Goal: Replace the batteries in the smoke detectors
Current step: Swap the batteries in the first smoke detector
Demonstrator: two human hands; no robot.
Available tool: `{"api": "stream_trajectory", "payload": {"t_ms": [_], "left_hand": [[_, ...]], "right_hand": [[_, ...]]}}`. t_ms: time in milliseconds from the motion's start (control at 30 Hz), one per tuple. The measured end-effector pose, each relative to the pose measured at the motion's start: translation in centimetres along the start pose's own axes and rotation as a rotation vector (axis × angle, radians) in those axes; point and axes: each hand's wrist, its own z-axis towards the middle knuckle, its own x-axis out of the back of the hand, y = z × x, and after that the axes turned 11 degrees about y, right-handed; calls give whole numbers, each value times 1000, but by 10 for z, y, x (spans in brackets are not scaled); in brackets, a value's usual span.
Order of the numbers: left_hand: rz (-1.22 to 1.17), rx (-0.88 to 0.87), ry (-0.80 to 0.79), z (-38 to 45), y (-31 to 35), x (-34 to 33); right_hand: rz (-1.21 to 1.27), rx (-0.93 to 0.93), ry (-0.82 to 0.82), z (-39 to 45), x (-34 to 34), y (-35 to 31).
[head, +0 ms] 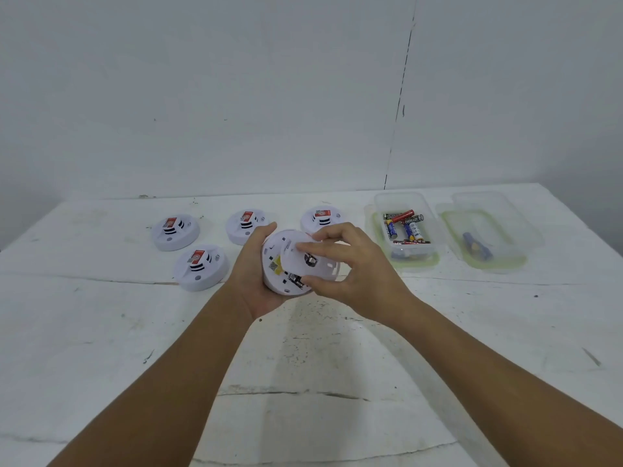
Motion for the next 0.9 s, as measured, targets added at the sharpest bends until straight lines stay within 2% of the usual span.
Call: {"api": "stream_trajectory", "payload": {"t_ms": [233, 533, 900], "left_hand": [[-22, 64, -74, -10, 1, -10], [-8, 74, -111, -10, 2, -9], [19, 57, -111, -6, 6, -6]], "right_hand": [[6, 30, 32, 0, -11, -4], [24, -9, 56, 2, -15, -5], [63, -109, 11, 5, -18, -8]]}}
